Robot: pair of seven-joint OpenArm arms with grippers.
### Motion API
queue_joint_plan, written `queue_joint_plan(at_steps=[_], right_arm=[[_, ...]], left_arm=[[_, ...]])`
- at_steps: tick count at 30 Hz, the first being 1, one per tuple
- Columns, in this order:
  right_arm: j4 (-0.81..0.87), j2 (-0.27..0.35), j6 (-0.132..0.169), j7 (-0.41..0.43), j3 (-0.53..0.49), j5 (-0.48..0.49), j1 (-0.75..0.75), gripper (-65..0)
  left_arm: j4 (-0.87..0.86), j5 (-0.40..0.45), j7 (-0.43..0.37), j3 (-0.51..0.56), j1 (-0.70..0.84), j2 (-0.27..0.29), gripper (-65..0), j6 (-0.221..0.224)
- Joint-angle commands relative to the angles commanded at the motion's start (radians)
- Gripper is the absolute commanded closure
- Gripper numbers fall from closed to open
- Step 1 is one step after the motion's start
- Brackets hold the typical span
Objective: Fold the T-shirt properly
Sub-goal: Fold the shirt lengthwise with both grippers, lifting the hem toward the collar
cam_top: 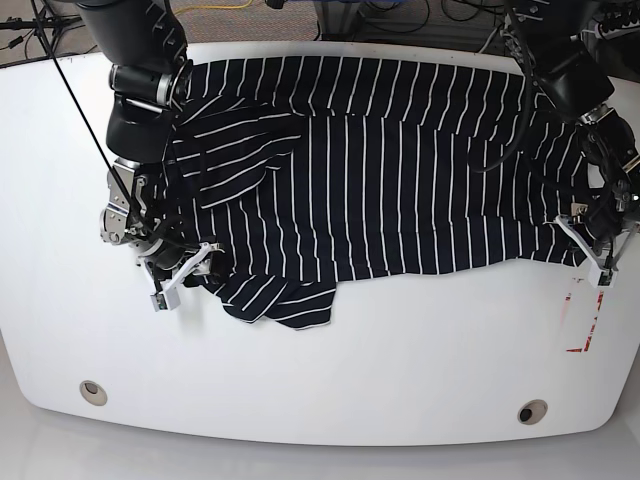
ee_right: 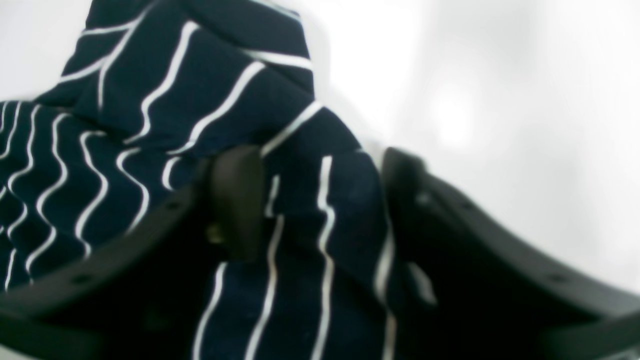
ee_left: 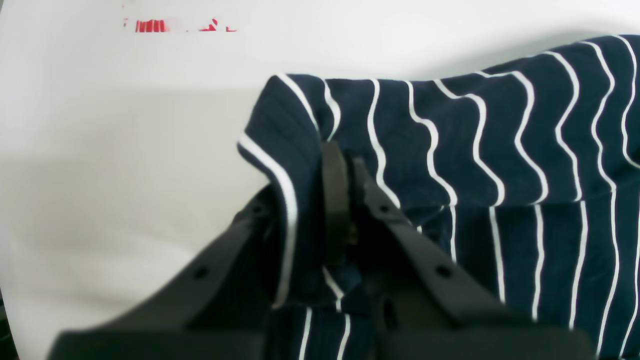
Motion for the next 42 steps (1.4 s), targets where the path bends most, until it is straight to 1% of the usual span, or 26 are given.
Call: queue_joint_plan(at_steps=[3, 4, 6, 8, 11, 13, 18, 24, 27, 28, 30, 36, 42], right_arm=[[0.002, 0.0, 0.0, 0.0, 0.0, 0.0, 0.0, -6.3], [0.002, 0.0, 0.0, 0.0, -0.002, 0.0, 0.0, -2.1], [0.02, 0.0, 0.0, -0.002, -0.002, 0.0, 0.0, 0.0], [0.048, -0.003, 0.0, -0.002, -0.002, -0.003, -0.003, 0.0], [0.123, -0.006, 0.0, -0.035, -0.002, -0.005, -0.026, 0.0], [0.219, -0.008, 0.0, -0.101, -0.002, -0.005, -0.029, 0.0], [0.384, -0.008, 0.0, -0.222, -0.002, 0.0, -0.043, 0.0], [0.56, 0.0, 0.0, -0.341, 0.002, 0.002, -0.077, 0.0], [0.654, 0.0, 0.0, -0.396, 0.003, -0.002, -0.1, 0.0], [0.687, 0.0, 0.0, -0.416, 0.003, -0.002, -0.115, 0.0], [0.743, 0.0, 0.0, -0.445, 0.003, 0.002, -0.141, 0.0], [0.928, 0.0, 0.0, -0.551, 0.005, 0.002, -0.249, 0.0], [1.092, -0.003, 0.0, -0.628, 0.005, 0.002, -0.354, 0.0]], left_arm=[[0.0, 0.0, 0.0, 0.0, 0.0, 0.0, 0.0, 0.0], [0.0, 0.0, 0.0, 0.0, 0.0, 0.0, 0.0, 0.0], [0.0, 0.0, 0.0, 0.0, 0.002, 0.0, 0.0, 0.0], [0.0, 0.0, 0.0, 0.0, 0.002, 0.0, 0.0, 0.0], [0.006, -0.003, 0.0, 0.0, 0.002, 0.0, 0.0, 0.0], [0.026, -0.006, 0.002, 0.0, 0.0, 0.0, 0.0, 0.0], [0.095, -0.006, 0.002, 0.0, -0.008, 0.003, 0.0, 0.0], [0.106, -0.008, 0.002, 0.002, -0.009, 0.003, 0.0, -0.002], [0.106, -0.008, 0.002, 0.002, -0.005, 0.002, 0.0, -0.011], [0.106, -0.008, 0.002, 0.0, -0.002, 0.002, 0.0, -0.031], [0.106, -0.008, 0.002, -0.002, 0.0, 0.002, 0.0, -0.053], [0.107, -0.008, 0.003, -0.005, 0.057, 0.002, 0.0, -0.053], [0.107, -0.008, 0.003, -0.006, 0.103, 0.0, 0.0, -0.053]])
